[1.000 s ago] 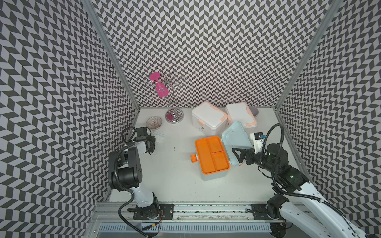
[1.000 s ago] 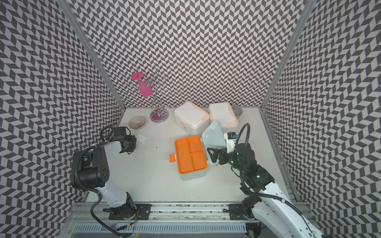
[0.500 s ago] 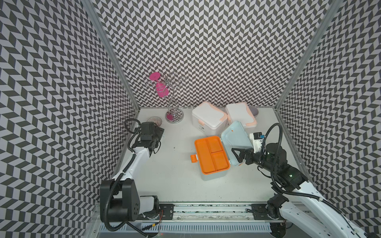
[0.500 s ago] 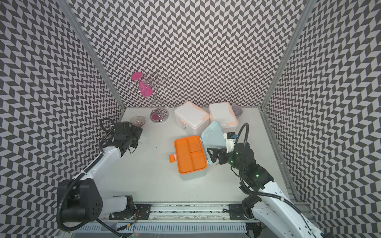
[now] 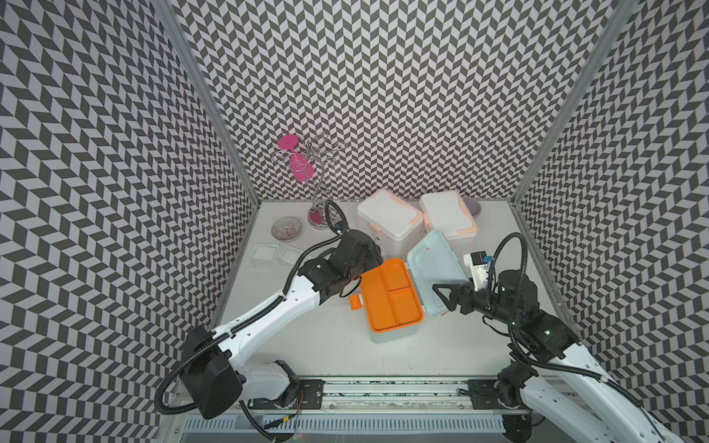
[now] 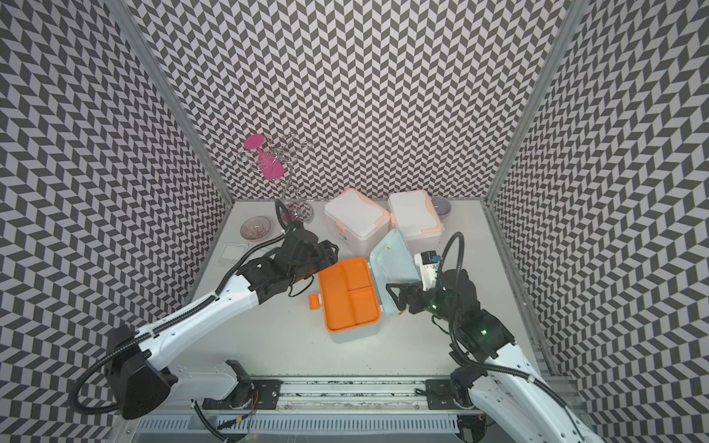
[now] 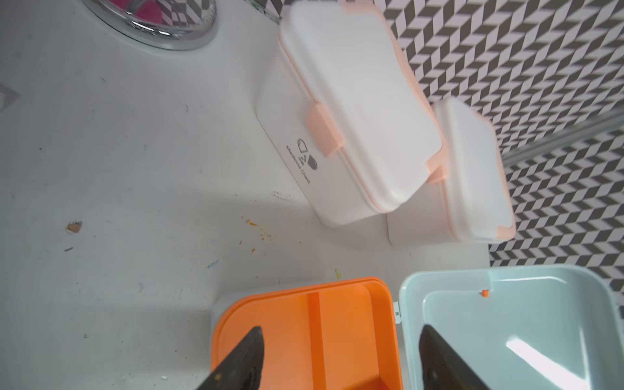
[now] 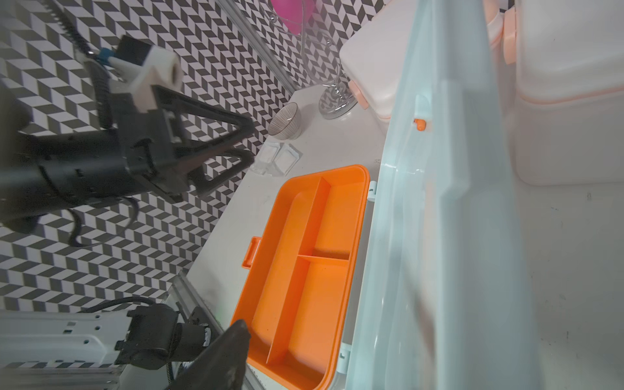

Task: Open first aid kits and take out gauze
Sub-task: Move the first aid kit to the center of the board, then adjust the first aid kit at the center of the board.

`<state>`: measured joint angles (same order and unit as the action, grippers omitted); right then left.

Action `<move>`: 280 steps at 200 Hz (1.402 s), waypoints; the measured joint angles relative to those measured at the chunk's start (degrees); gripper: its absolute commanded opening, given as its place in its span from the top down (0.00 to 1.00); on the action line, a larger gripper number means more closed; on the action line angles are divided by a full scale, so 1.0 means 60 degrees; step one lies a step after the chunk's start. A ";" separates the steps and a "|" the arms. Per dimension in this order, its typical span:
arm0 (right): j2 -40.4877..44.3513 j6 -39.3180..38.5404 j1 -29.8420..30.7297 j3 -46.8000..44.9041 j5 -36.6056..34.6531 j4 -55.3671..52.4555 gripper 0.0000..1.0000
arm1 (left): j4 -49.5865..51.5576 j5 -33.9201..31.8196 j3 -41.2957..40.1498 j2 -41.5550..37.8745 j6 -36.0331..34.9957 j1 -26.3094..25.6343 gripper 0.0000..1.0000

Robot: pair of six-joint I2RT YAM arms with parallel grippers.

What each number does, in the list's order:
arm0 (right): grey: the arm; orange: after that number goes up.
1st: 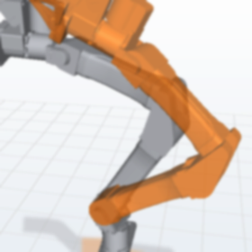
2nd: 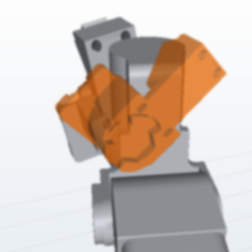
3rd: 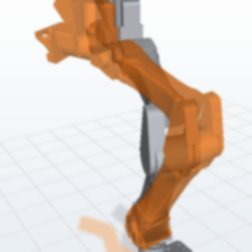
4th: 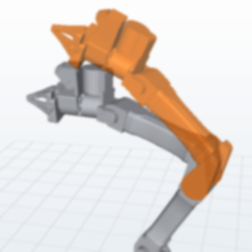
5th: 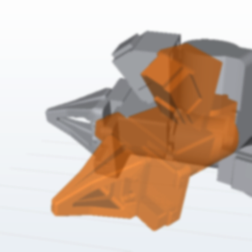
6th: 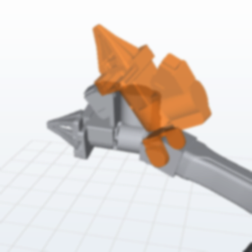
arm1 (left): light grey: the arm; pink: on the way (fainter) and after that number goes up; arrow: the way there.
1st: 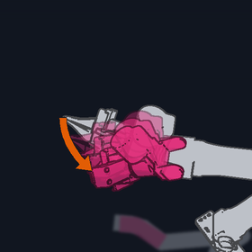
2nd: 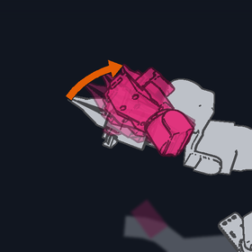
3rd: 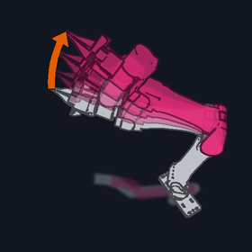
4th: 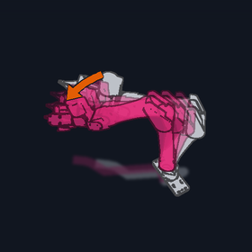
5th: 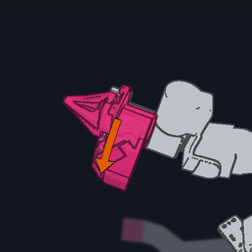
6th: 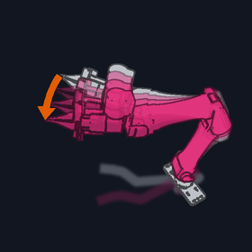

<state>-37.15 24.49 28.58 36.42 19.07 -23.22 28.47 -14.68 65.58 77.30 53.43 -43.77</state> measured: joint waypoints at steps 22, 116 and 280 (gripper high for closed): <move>0.0208 0.0069 0.0004 0.0000 0.0488 -0.0142 0.16 | 0.0321 -0.0069 0.0299 0.0856 -0.0328 -0.0390 0.34; 0.0240 0.0073 0.0018 0.0055 0.0437 -0.0186 0.09 | 0.1639 -0.0743 0.0892 0.1515 -0.0444 -0.1078 0.35; -0.0237 0.0066 0.0018 0.0120 -0.0051 -0.0033 0.00 | 0.1559 0.0149 -0.1009 0.0554 0.0270 -0.1264 0.29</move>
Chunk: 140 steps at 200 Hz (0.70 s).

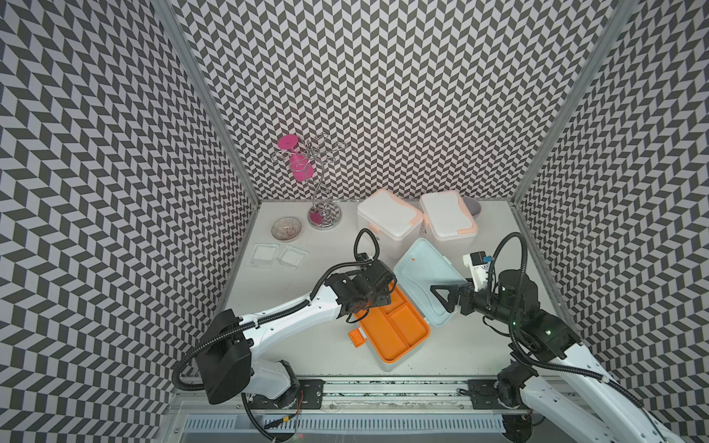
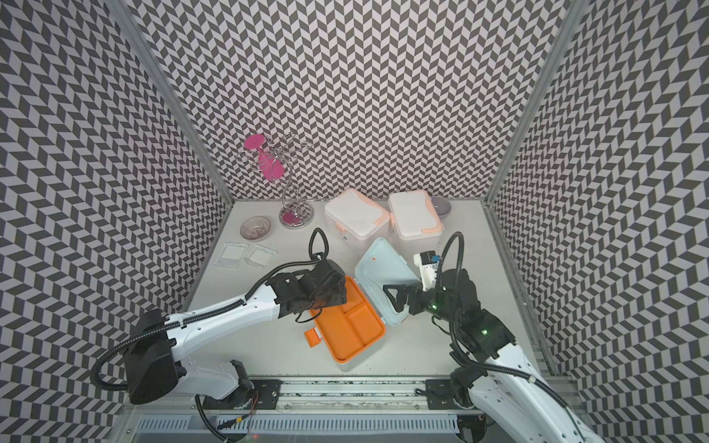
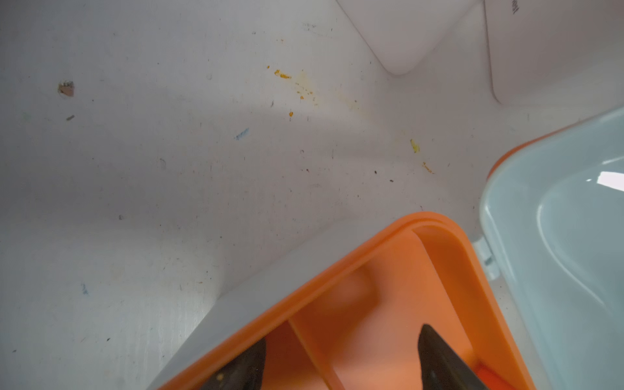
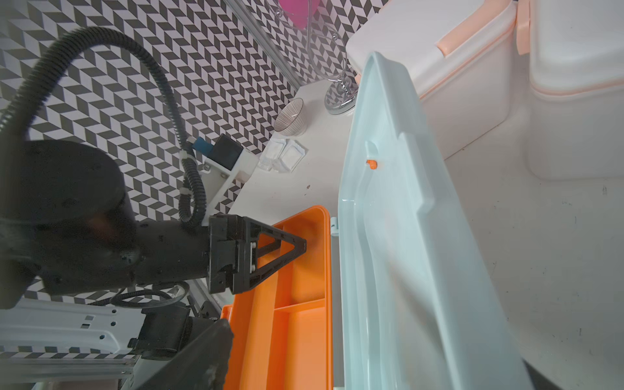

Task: Open first aid kits and take out gauze
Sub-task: Adjust the first aid kit at the center of the board.

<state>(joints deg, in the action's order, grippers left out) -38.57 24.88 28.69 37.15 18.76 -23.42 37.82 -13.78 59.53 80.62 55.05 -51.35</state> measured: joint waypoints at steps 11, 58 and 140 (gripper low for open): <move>-0.0036 -0.0004 0.0000 0.0033 -0.0062 0.0018 0.00 | -0.0321 0.0149 -0.0073 0.0007 -0.0168 0.0375 0.29; -0.0375 0.0000 0.0000 0.0098 -0.0171 0.0240 0.00 | -0.1810 0.0936 -0.0069 0.0648 -0.1617 0.1829 0.29; -0.0565 0.0036 0.0000 0.0098 0.0379 0.0550 0.00 | -0.3213 0.2295 -0.0189 0.1045 -0.3169 0.2412 0.30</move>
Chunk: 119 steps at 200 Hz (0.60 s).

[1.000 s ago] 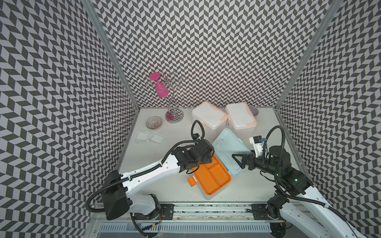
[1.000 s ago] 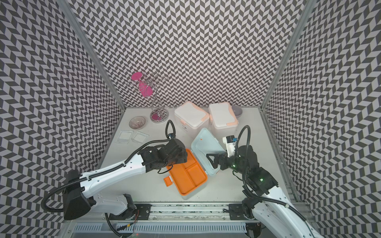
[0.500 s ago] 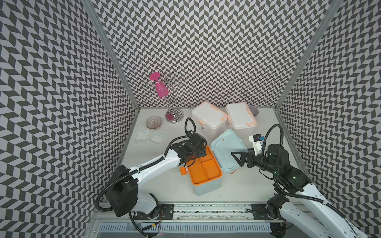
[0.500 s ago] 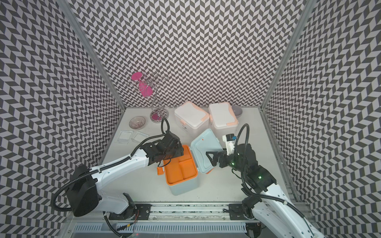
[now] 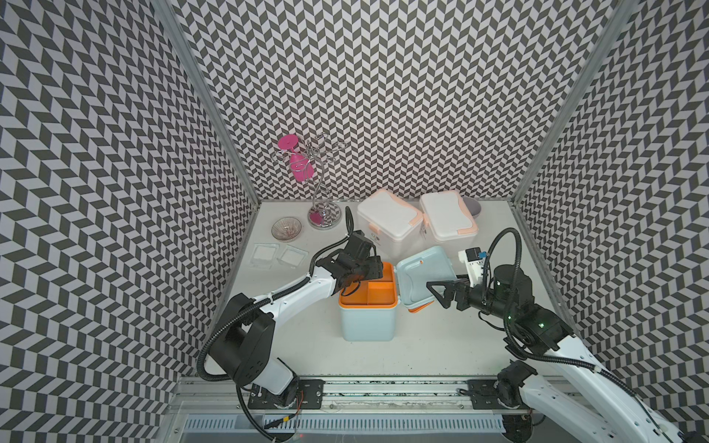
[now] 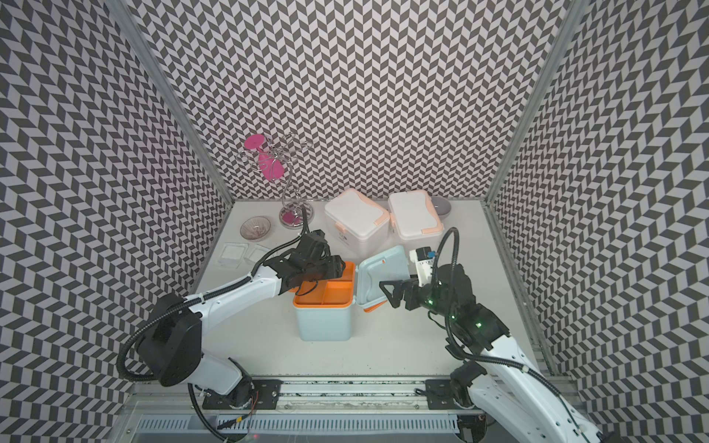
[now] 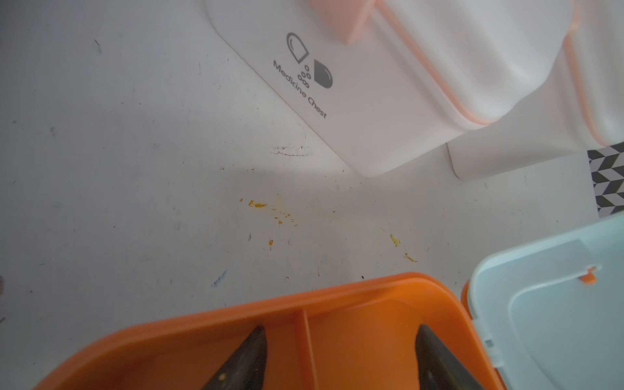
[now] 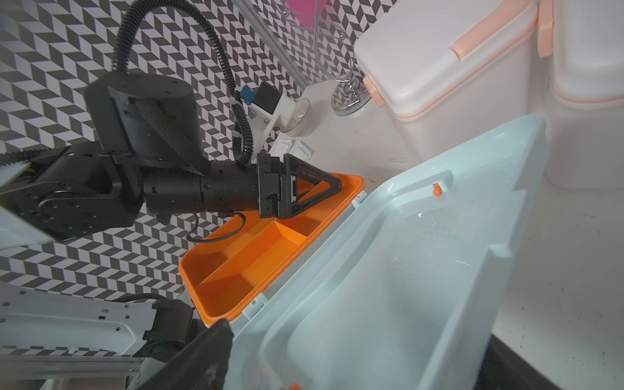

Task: Open first aid kits and take out gauze
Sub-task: Adjust the first aid kit at the center of the board.

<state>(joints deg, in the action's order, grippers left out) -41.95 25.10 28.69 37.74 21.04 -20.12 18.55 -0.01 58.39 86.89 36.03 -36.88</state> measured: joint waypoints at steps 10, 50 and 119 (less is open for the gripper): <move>0.0047 -0.0004 0.0000 -0.0004 0.0076 0.0000 0.00 | -0.0182 0.0025 -0.0229 -0.0193 0.0004 -0.0022 0.30; 0.0528 -0.0007 0.0000 -0.0033 0.0219 -0.0117 0.00 | -0.0692 -0.0033 -0.1625 -0.1756 0.0350 -0.0393 0.27; 0.0521 0.0066 0.0000 -0.0029 -0.0168 -0.0546 0.00 | -0.1610 -0.0291 -0.2495 -0.2353 0.0667 -0.0535 0.25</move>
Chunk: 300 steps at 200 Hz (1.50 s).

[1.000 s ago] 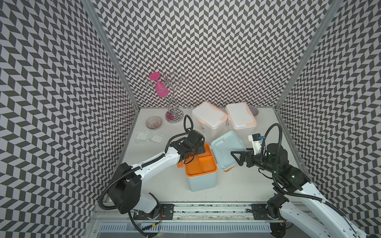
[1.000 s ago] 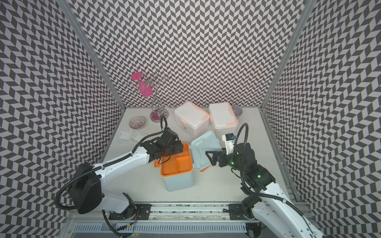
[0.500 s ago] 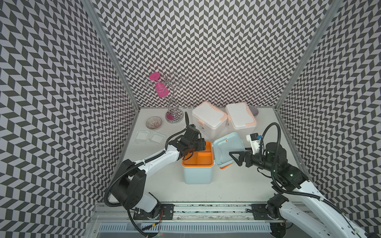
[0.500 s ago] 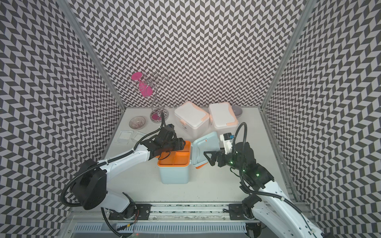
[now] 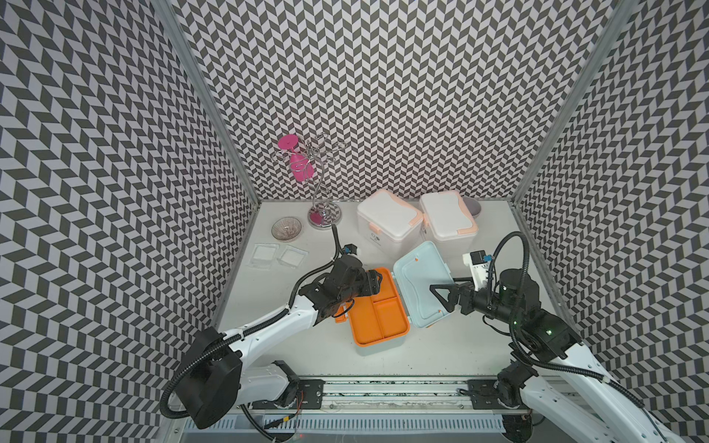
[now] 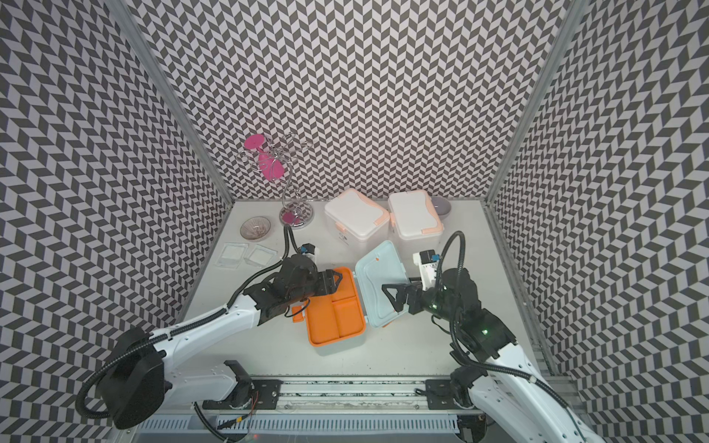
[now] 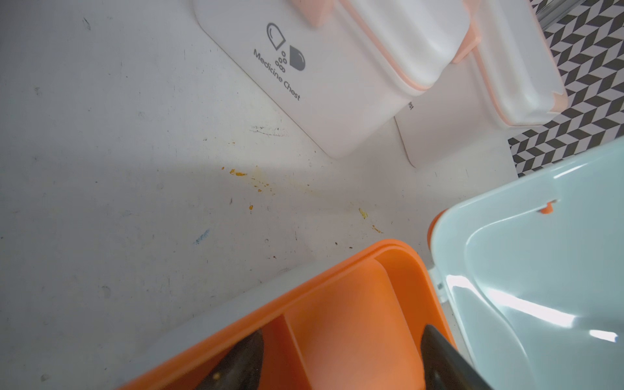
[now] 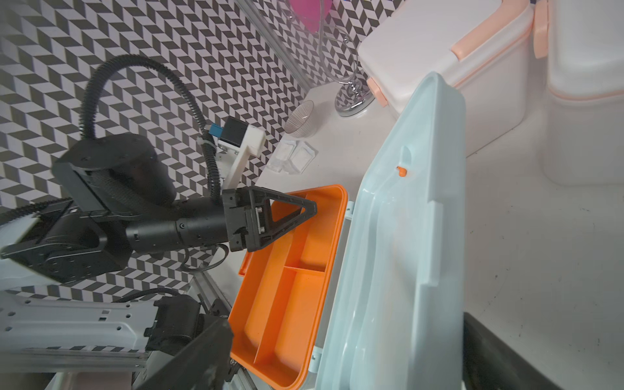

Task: Open first aid kits and take out gauze
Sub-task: Adjust the first aid kit at the center of the board, then pick up the compartment layer from the first aid kit.

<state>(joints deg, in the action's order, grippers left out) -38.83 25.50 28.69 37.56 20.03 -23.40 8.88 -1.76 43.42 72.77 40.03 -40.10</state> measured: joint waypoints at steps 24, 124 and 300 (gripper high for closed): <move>-0.0168 0.0004 0.0000 0.0087 -0.0051 -0.0266 0.08 | -0.0033 -0.0022 0.0393 0.0474 -0.0175 0.0076 0.25; -0.0838 0.0095 0.0000 0.0484 0.0029 -0.0310 0.14 | 0.0408 -0.0102 0.2062 0.1971 -0.1111 0.0470 0.00; -0.1071 0.0306 -0.0018 0.0484 -0.0200 -0.0066 0.15 | 0.3104 -0.2590 0.3213 0.2681 -0.1242 -0.0503 0.75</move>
<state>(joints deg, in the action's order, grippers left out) -45.25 27.33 28.58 40.47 18.83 -23.79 27.51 -17.30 62.70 88.86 32.58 -43.11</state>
